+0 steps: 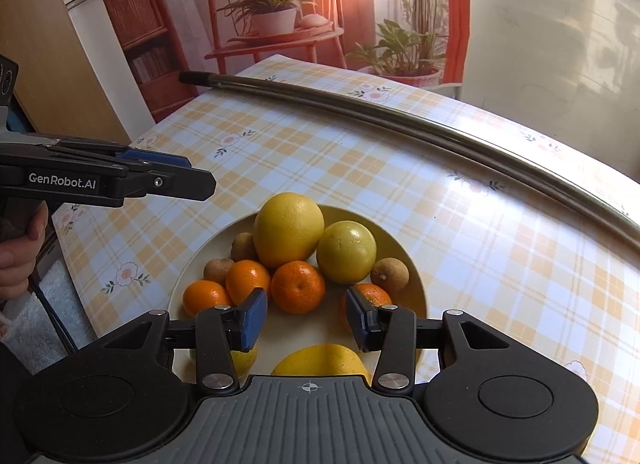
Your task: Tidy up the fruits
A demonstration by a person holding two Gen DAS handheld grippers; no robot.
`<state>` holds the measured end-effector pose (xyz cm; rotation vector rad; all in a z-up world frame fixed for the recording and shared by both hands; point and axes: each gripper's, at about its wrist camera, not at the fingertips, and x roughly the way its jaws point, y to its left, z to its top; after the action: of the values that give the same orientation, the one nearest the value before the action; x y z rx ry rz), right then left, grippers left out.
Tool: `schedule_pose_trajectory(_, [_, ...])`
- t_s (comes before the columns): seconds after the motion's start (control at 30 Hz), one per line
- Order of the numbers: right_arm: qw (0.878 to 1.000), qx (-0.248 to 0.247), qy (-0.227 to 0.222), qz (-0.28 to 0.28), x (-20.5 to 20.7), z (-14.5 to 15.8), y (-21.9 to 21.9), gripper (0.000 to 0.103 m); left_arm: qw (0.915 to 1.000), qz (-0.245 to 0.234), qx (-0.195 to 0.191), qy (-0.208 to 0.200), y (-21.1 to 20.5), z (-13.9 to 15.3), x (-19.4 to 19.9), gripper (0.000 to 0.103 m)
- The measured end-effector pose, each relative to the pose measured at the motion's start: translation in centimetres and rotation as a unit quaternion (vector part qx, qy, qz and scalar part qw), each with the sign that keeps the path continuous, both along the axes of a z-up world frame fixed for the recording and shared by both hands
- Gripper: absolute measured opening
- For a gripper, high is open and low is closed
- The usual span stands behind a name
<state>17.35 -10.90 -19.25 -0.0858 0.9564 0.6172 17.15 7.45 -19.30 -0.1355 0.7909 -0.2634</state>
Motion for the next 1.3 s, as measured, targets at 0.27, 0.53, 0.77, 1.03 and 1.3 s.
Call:
schedule_pose_trajectory(0.27, [0.998, 0.022, -0.001, -0.050, 0.0, 1.2, -1.7, 0.087, 0.9995, -0.022, -0.005, -0.020, -0.5, 0.8, -0.6, 0.097])
schedule_pose_trajectory(0.53, [0.996, 0.041, -0.006, -0.081, 0.0, 2.3, -2.9, 0.100, 0.9997, -0.026, -0.004, -0.005, -0.5, 0.6, -0.3, 0.098])
schedule_pose_trajectory(0.77, [0.993, 0.050, -0.026, -0.105, -0.2, 4.0, -3.4, 0.102, 0.9996, -0.021, 0.005, -0.018, -0.5, 1.9, -0.2, 0.098])
schedule_pose_trajectory(1.03, [0.982, 0.070, -0.097, -0.145, -0.8, 9.1, -4.6, 0.102, 0.9969, 0.002, 0.017, -0.077, -0.8, 6.2, -0.7, 0.098])
schedule_pose_trajectory(1.3, [0.962, 0.087, -0.169, -0.198, -1.5, 14.2, -6.7, 0.102, 0.9888, 0.014, 0.034, -0.144, -2.4, 11.2, -2.0, 0.098])
